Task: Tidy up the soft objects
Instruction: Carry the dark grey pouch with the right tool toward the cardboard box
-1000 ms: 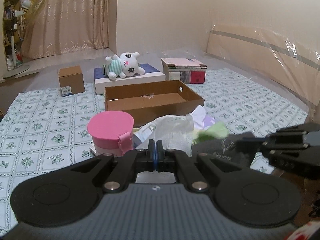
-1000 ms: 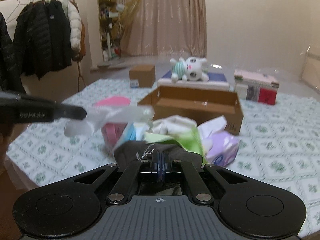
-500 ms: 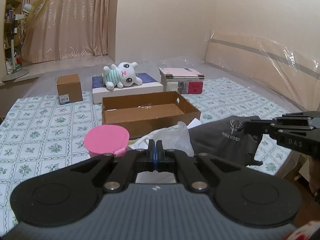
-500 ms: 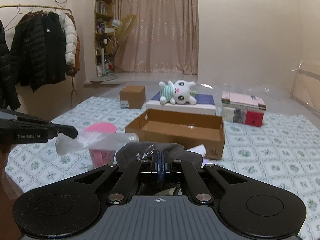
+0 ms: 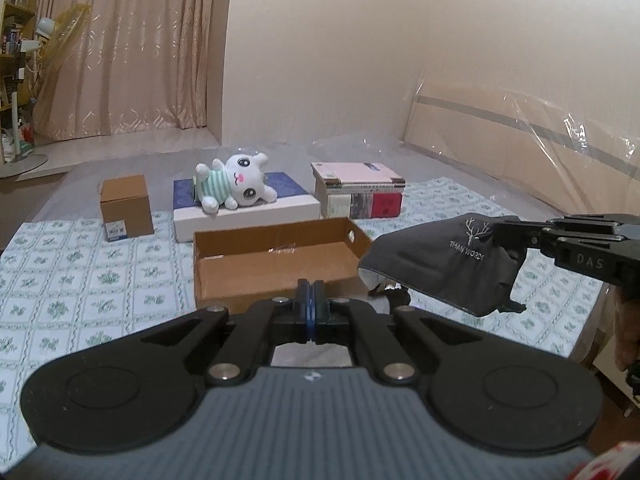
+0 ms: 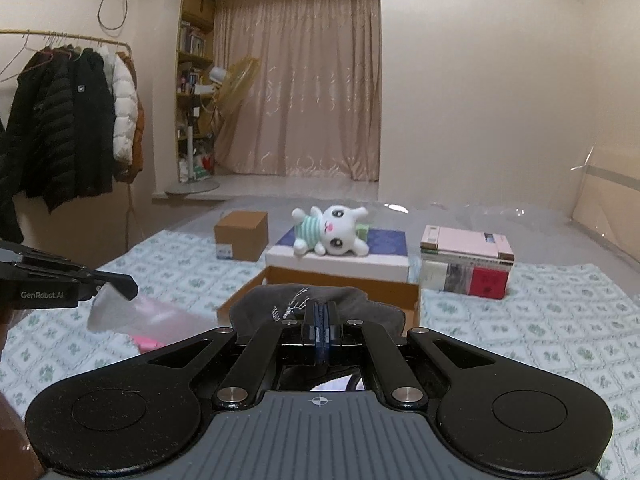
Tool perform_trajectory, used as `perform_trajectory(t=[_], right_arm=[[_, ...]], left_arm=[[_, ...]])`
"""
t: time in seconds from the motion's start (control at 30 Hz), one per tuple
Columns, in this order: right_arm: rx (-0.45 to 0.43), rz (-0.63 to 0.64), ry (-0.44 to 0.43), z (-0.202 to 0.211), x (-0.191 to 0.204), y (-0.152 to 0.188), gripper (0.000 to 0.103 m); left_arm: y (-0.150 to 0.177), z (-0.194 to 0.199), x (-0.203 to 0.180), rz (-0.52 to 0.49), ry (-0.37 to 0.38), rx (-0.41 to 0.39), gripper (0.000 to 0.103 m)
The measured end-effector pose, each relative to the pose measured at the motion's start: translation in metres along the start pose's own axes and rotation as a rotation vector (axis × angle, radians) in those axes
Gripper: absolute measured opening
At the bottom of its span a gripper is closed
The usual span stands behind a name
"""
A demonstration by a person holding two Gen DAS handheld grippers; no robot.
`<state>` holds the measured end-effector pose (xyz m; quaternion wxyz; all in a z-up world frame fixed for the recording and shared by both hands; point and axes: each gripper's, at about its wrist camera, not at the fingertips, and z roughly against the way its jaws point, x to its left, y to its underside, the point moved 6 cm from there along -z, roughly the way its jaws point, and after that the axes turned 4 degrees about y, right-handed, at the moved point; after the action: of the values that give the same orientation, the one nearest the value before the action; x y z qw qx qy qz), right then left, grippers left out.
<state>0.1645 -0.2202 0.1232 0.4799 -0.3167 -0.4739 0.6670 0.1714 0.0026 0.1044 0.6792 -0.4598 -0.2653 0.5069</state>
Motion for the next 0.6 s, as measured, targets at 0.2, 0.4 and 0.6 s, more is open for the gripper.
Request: perform_trajectory(t=[0.2,0.4,0.6], right_arm=[[0.001,-0.01,0.004,-0.033,-0.016,-0.017,0.001],[0.009,-0.014,0.006,-0.057,-0.024,-0.02,0.001],[0.026,-0.031,-0.016,-0.057,-0.019,-0.006,0.001]], left_arm=[[-0.031,-0.028,0.007,-0.02,0.008,-0.002,0.0],[-0.04,-0.047,0.012,-0.047,0.022,0.022,0.0],[-0.002,-0.046,0.01,-0.062,0.02,0.097,0.003]])
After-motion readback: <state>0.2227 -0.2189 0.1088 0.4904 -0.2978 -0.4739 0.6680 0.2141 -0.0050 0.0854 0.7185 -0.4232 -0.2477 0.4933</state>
